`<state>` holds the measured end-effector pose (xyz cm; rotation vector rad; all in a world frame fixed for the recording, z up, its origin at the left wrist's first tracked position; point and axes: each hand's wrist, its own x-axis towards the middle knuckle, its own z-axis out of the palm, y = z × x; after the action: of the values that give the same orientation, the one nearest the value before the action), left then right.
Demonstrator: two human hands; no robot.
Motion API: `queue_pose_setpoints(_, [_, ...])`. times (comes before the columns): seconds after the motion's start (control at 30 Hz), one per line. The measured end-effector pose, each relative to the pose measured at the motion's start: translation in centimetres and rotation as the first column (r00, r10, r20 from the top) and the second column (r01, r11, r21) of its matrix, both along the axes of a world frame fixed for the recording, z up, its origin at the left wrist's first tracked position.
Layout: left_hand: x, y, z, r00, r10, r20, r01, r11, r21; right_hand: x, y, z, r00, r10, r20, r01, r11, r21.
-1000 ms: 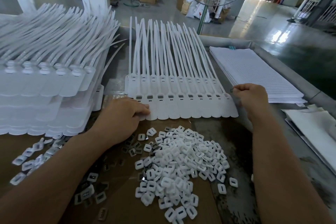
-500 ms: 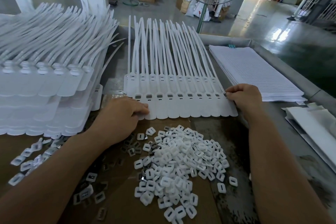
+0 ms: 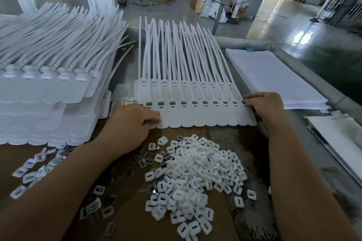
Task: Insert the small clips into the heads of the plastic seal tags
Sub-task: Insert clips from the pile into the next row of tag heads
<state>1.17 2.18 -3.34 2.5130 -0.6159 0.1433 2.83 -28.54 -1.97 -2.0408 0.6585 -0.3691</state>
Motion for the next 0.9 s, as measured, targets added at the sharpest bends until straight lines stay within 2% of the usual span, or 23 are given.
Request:
queue_pose_setpoints(0.5, [0.0,0.0,0.0,1.0,-0.006,-0.005,0.006,1.0,0.006,0.1,0.2,-0.3,0.999,-0.033,0.017,0.034,0.999,-0.038])
queue_pose_setpoints(0.63, [-0.1,0.0,0.0,1.0,-0.017,-0.014,0.017,1.0,-0.019,0.0,0.0,-0.3,1.0,-0.025,0.016,0.025,1.0,0.001])
queue_pose_setpoints(0.77, [-0.1,0.1,-0.1,1.0,-0.009,-0.013,0.009,1.0,-0.023,-0.1,0.6,0.2,0.997,-0.044,0.06,0.054,0.982,-0.179])
queue_pose_setpoints(0.83, [0.0,0.1,-0.2,1.0,-0.004,-0.014,0.004,1.0,-0.022,-0.3,1.6,1.1,0.993,0.013,0.113,0.012,0.976,-0.217])
queue_pose_setpoints(0.9, [0.0,0.1,-0.3,1.0,-0.002,-0.012,0.002,1.0,-0.029,-0.6,3.1,2.1,0.978,0.155,0.141,-0.131,0.978,-0.164])
